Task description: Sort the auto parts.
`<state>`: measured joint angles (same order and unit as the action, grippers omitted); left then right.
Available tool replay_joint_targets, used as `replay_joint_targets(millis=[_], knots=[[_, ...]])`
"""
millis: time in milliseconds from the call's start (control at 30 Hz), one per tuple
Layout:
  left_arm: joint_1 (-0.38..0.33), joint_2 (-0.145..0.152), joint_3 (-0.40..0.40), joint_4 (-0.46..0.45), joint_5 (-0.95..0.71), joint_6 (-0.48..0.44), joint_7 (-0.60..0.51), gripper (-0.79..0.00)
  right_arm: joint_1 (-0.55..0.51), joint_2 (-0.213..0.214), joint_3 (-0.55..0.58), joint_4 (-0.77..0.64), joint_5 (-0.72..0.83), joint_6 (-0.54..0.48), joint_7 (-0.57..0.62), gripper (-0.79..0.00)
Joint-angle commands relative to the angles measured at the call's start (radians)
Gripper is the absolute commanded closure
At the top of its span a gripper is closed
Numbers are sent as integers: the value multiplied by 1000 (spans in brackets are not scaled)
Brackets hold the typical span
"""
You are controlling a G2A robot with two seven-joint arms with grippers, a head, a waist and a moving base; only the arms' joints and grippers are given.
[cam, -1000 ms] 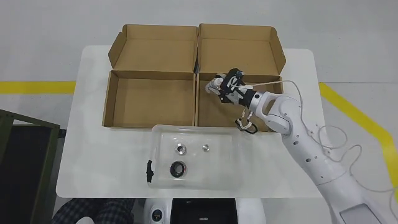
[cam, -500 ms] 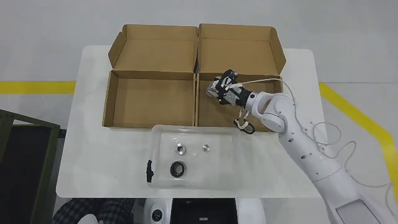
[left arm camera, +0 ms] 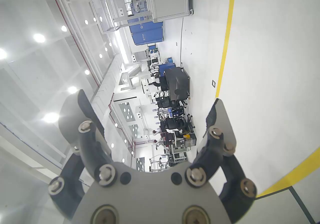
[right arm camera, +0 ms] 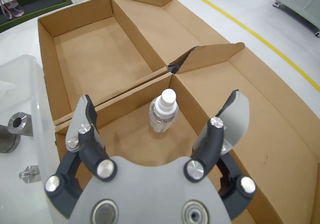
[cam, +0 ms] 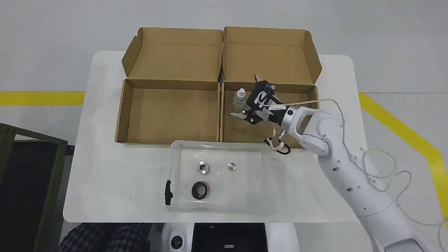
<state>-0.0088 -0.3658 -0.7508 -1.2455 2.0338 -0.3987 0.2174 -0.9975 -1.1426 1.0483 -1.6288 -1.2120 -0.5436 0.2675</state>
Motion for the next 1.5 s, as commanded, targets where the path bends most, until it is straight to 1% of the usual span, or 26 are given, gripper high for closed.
replay_joint_targets(millis=[0, 233, 300, 367, 433, 567, 733, 900, 1033, 1233, 1467], knots=[[0, 0, 0, 0, 0, 0, 0, -785, -47, 10, 26, -70, -14, -17, 22, -785], [0, 0, 0, 0, 0, 0, 0, -785, -227, 43, 113, -300, -21, -113, 80, -785], [0, 0, 0, 0, 0, 0, 0, -785, -282, 51, 120, -347, 30, -181, 66, -785], [0, 0, 0, 0, 0, 0, 0, -785, -319, 60, 131, -405, -14, -216, 111, -785], [0, 0, 0, 0, 0, 0, 0, -785, -367, 65, 122, -437, -21, -246, 123, -785], [0, 0, 0, 0, 0, 0, 0, -785, -437, 73, 108, -479, -64, -271, 130, -785], [0, 0, 0, 0, 0, 0, 0, -785, -497, 80, 81, -486, -154, -266, 118, -785], [0, 0, 0, 0, 0, 0, 0, -785, -513, 82, 64, -458, -224, -240, 73, -785], [0, 0, 0, 0, 0, 0, 0, -785, -504, 82, 53, -433, -267, -214, 43, -785], [0, 0, 0, 0, 0, 0, 0, -785, -464, 77, 23, -400, -322, -178, 50, -785], [0, 0, 0, 0, 0, 0, 0, -785, -426, 70, -20, -383, -327, -170, 87, -785]])
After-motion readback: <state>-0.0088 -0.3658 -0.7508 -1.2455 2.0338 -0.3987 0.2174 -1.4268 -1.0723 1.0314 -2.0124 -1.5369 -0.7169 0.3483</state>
